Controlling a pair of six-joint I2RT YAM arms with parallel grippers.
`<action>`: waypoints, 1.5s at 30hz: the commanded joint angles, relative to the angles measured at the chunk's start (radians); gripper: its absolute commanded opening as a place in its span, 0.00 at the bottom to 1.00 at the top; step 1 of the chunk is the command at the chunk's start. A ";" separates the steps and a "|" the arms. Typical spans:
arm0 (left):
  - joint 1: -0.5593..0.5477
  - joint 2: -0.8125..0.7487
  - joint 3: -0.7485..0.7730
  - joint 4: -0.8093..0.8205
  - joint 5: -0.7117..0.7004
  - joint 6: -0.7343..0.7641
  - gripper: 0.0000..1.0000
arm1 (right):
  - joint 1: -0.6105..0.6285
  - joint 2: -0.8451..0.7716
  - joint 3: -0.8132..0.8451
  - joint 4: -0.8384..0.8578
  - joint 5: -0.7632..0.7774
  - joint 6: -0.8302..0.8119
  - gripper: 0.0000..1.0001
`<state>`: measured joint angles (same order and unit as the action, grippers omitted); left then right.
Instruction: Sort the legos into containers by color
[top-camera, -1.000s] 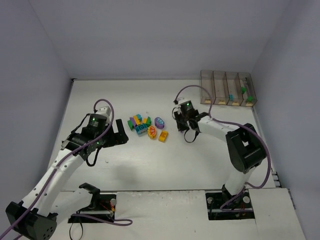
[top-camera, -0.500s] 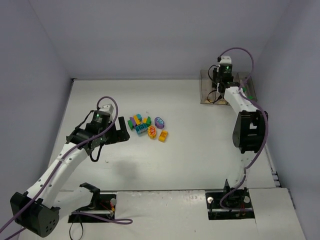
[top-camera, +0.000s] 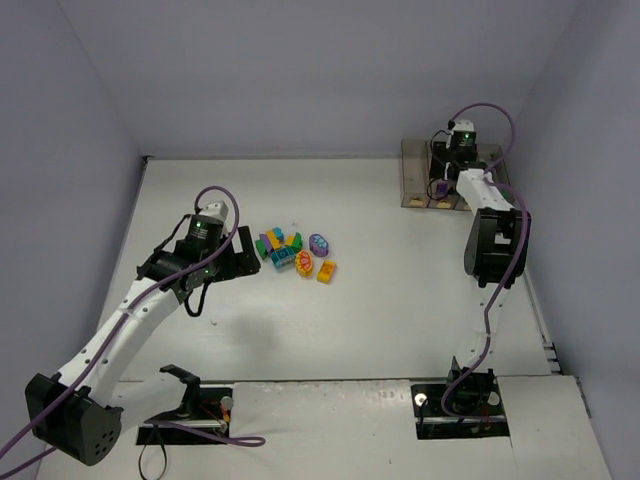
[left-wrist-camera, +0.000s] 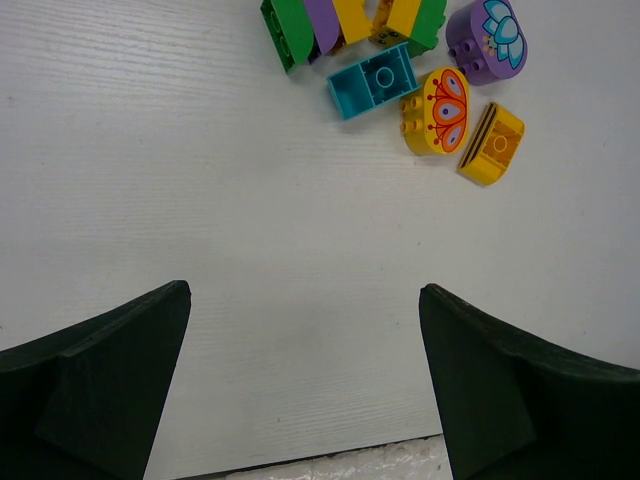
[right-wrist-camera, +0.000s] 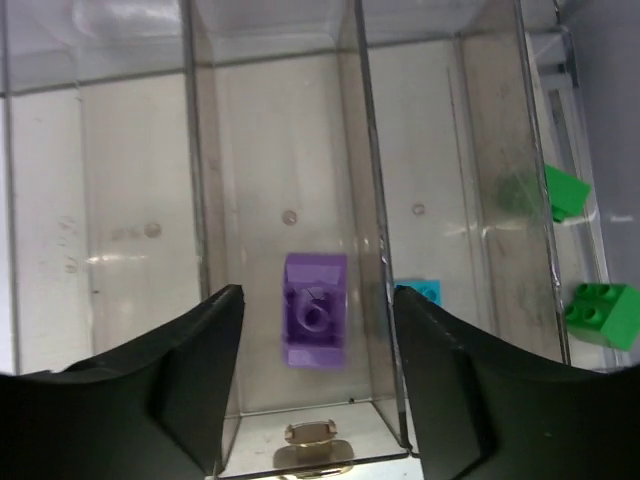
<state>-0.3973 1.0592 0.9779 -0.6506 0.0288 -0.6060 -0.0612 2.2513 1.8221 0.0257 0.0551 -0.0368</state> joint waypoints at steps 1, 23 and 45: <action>0.003 0.008 0.053 0.055 -0.009 -0.014 0.90 | 0.011 -0.039 0.063 0.031 -0.046 -0.015 0.59; 0.003 -0.060 0.015 0.037 0.033 0.026 0.90 | 0.550 -0.354 -0.414 0.022 -0.377 0.032 0.73; 0.005 -0.186 -0.039 -0.043 0.017 0.008 0.90 | 0.663 -0.248 -0.471 0.086 -0.169 0.066 0.13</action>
<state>-0.3973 0.8761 0.9161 -0.7097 0.0547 -0.6010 0.6048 2.0571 1.3586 0.0559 -0.2131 0.0246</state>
